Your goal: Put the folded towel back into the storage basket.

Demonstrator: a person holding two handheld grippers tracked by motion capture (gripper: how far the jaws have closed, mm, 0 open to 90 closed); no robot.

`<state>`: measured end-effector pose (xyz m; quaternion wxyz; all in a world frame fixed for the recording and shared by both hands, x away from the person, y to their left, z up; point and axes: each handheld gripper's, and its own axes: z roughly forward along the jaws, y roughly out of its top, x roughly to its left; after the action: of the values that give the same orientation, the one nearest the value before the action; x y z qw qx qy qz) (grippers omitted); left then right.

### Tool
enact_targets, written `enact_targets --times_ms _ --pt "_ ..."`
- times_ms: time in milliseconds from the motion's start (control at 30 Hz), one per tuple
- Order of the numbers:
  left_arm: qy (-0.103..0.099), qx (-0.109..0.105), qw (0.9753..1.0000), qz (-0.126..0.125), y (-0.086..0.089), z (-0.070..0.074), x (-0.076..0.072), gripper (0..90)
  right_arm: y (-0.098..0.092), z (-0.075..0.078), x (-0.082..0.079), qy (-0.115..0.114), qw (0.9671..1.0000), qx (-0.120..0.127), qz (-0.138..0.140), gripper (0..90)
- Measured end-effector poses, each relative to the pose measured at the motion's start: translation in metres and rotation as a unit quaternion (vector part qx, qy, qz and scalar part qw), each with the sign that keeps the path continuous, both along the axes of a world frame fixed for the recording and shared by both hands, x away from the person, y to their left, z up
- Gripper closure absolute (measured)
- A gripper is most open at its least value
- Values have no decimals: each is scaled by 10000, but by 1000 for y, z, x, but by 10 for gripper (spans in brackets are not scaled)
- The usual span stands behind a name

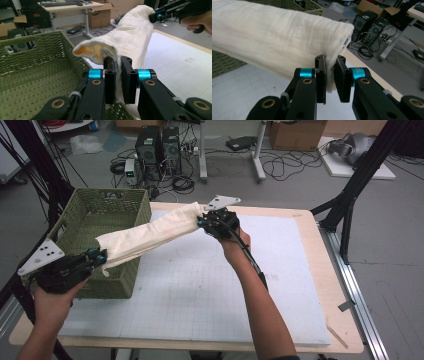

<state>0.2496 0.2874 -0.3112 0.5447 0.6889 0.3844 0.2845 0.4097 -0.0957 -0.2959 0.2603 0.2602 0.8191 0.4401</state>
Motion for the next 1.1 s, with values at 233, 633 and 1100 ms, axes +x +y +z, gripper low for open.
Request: enact_targets --times_ms 233,633,1100 --pt "-31 47 9999 122 14 2 -6 827 29 8 12 -56 9999 -88 116 808" --pt "-74 41 9992 387 42 4 -16 827 77 22 28 -150 9993 -83 335 811" --pt "-101 -14 9959 901 81 6 -24 827 136 25 45 -160 9981 -133 575 811"
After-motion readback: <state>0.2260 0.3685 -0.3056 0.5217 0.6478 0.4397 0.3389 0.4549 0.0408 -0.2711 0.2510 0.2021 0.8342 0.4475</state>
